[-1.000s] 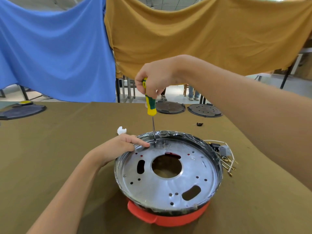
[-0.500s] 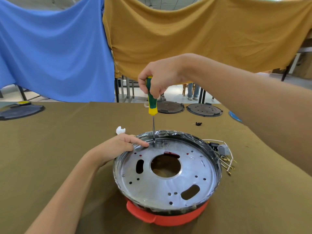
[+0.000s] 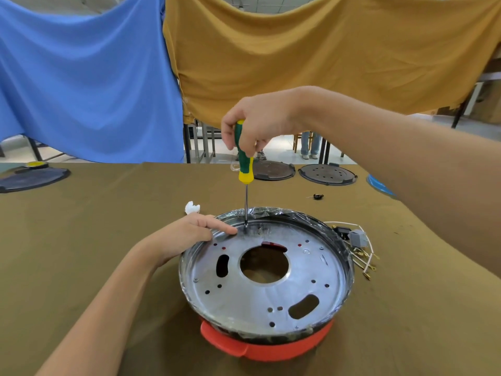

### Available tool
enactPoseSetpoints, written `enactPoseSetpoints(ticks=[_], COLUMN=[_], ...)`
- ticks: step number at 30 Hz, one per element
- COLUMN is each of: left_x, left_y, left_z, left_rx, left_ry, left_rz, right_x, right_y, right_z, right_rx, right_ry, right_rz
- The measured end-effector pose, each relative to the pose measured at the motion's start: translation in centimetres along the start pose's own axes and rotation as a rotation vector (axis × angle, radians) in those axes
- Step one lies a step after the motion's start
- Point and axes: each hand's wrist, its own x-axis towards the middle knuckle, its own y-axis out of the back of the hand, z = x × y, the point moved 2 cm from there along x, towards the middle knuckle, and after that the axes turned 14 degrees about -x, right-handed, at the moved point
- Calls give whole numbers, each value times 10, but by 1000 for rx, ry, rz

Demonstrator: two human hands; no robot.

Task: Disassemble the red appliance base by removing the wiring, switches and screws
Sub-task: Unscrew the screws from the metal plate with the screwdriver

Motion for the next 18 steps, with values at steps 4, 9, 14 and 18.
enactPoseSetpoints(ticks=[4, 9, 14, 18], left_x=[0, -1, -2, -1], left_y=[0, 0, -1, -1], left_z=[0, 1, 1, 1], left_rx=[2, 5, -35, -35], left_ry=[-6, -1, -3, -6], left_rz=[3, -12, -10, -19], right_x=[7, 10, -3, 2], right_y=[-4, -3, 2, -2], right_z=[-5, 4, 2, -2], right_rx=[-326, -611, -77, -275], right_ry=[-182, -185, -1, -134], right_rz=[21, 126, 4, 7])
